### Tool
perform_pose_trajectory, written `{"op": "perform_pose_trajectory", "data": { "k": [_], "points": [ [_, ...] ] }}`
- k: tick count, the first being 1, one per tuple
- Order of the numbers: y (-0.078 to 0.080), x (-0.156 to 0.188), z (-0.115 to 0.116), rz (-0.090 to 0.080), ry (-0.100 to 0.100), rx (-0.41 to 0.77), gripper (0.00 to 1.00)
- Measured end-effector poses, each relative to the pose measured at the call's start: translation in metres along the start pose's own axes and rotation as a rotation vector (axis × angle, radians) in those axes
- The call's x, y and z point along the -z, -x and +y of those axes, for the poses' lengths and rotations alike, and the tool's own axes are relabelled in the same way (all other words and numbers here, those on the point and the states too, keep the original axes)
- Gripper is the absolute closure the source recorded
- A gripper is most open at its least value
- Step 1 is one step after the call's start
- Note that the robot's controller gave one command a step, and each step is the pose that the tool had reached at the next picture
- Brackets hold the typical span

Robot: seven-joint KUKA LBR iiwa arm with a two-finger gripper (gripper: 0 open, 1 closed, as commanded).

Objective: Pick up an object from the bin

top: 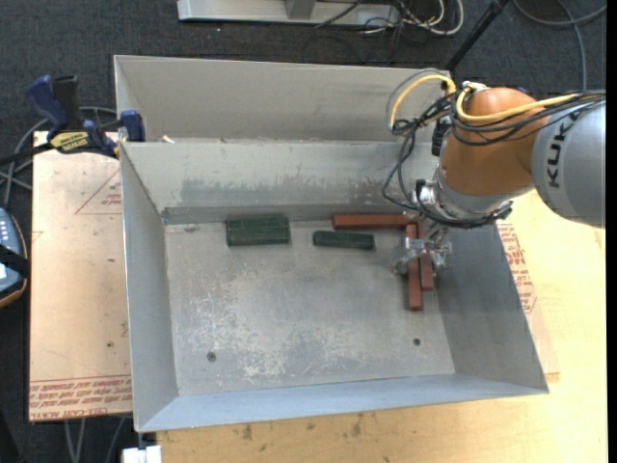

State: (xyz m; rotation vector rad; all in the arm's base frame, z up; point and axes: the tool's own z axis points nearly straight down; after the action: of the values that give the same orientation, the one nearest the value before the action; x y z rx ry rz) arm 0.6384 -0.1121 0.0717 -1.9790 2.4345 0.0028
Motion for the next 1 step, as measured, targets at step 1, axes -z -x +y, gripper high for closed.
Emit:
{"op": "perform_pose_trajectory", "data": {
  "k": [1],
  "points": [
    [0.0012, 0.0015, -0.0001, 0.0, 0.0, -0.002, 1.0]
  ]
}}
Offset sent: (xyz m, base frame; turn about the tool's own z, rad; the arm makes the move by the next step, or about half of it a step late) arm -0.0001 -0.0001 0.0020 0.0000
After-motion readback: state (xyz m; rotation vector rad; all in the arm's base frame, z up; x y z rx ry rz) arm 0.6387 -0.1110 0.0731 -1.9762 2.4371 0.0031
